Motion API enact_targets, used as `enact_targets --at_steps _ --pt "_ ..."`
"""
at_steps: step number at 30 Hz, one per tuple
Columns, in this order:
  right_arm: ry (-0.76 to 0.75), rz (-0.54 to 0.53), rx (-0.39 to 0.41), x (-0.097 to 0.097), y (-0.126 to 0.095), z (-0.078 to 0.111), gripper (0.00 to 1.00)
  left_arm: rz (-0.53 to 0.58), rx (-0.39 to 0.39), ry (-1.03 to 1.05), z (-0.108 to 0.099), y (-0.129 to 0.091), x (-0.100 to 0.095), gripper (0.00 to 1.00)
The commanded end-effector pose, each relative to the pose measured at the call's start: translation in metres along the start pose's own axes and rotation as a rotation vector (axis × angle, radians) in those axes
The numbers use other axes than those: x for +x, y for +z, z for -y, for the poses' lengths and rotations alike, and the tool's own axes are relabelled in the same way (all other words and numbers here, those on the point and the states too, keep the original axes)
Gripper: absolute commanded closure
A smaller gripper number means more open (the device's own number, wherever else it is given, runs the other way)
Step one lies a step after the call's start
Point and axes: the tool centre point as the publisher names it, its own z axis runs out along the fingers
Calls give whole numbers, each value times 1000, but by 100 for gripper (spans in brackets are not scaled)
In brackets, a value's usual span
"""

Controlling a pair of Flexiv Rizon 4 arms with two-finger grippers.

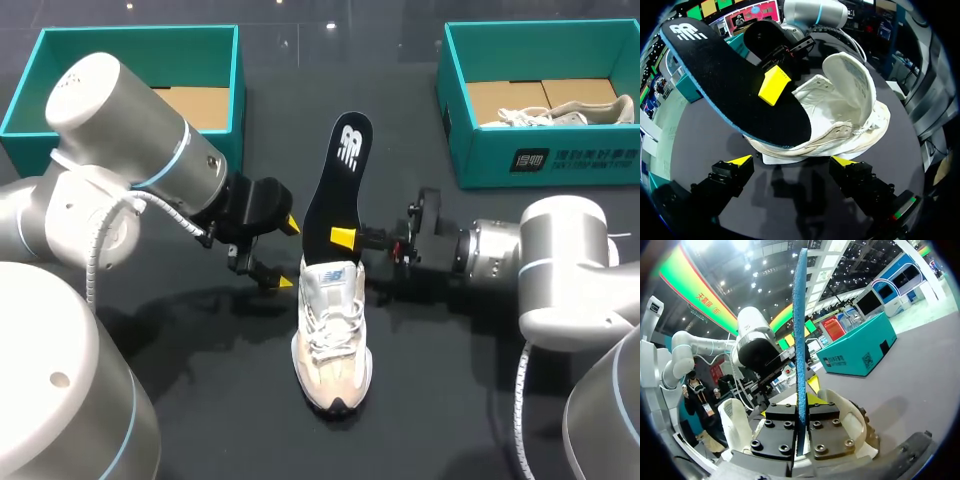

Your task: Take the shoe out of the shoebox, open the shoe tongue, remove and reinsert the insole, then place the shoe into the shoebox

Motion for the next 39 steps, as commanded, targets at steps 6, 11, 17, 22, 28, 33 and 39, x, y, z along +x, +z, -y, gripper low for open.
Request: enact_targets --at_steps 6,11,17,22,28,33,39 --pt "11 -11 22 -1 -1 5 100 0 -1 0 0 1 0 0" --pt "20 -11 30 -1 -2 9 100 0 -1 0 0 1 0 0" --pt "31 -14 36 -1 -2 13 100 0 -1 0 0 1 0 0" --pt "48 -18 54 0 -2 19 100 0 -1 0 0 1 0 0" --pt "75 5 78 2 -2 26 100 0 -1 0 0 1 0 0" --pt "91 15 89 3 -4 31 100 0 -1 0 0 1 0 0" --pt "115 20 102 6 -6 40 100 0 -1 0 0 1 0 0"
